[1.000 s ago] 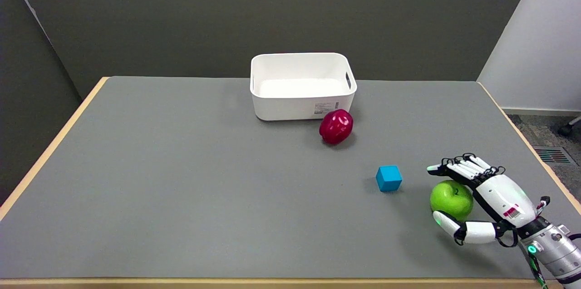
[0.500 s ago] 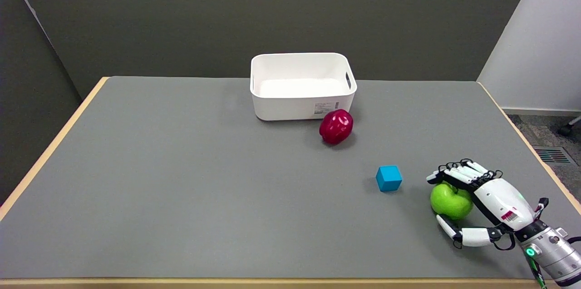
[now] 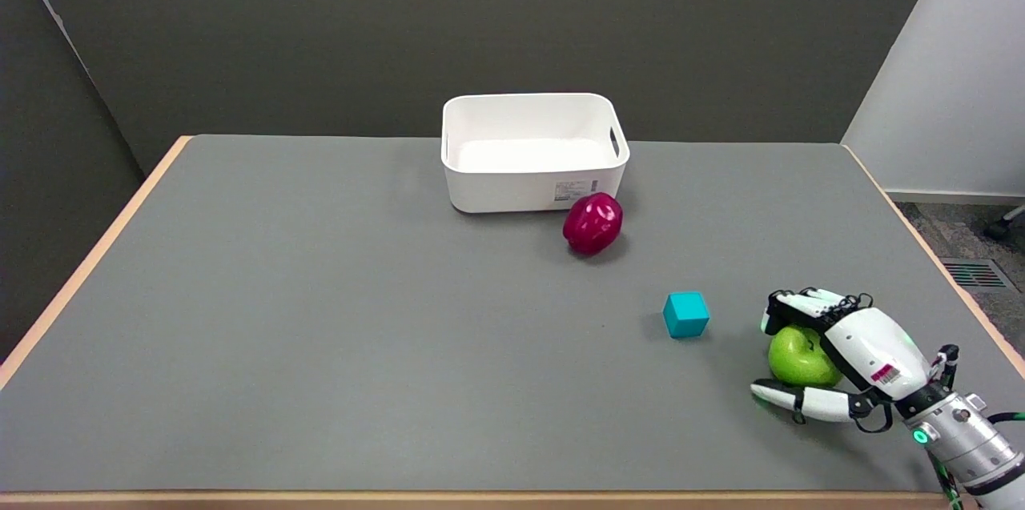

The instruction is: Pick up the green apple.

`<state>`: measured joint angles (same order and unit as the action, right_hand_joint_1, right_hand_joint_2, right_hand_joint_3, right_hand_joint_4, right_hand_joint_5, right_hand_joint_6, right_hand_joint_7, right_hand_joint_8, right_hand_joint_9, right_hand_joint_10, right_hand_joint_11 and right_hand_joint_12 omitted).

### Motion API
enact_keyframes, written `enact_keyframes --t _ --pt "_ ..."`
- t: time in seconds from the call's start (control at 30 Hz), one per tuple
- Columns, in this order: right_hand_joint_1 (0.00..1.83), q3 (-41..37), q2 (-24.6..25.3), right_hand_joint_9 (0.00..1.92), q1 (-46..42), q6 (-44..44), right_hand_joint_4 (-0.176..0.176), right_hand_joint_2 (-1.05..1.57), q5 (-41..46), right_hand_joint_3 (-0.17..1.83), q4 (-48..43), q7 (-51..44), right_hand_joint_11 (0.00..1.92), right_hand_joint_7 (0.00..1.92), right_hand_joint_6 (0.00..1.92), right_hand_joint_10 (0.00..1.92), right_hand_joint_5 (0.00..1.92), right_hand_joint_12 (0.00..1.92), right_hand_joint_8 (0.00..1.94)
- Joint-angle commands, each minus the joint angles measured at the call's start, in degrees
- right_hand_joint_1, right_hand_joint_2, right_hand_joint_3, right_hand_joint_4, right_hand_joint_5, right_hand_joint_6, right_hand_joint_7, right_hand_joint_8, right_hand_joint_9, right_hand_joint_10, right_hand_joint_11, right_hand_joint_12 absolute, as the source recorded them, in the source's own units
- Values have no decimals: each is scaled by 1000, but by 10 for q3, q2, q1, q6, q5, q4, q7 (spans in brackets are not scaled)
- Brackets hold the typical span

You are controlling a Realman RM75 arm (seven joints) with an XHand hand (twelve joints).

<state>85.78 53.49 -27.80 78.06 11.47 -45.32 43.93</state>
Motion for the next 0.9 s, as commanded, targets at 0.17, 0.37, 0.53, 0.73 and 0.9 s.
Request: enact_keyframes --t 0.17,0.37,0.53,0.73,0.9 --pt "1157 6 -35 775 111 -8 -69 1185 9 182 -85 -6 584 833 1587 1308 568 1690 1311" --pt "1159 19 -67 781 185 -85 -70 1184 4 181 -177 -5 591 837 1583 1312 570 1694 1310" --pt "1161 48 -82 778 283 -193 -74 1174 -4 199 -243 -7 587 841 1581 1324 571 1704 1308" --pt "1159 145 -59 765 445 -278 -70 1177 -23 190 -209 -9 599 838 1577 1282 579 1675 1299" --pt "1164 239 -11 746 595 -309 -56 1139 -23 244 -116 -7 586 857 1564 1274 605 1687 1281"
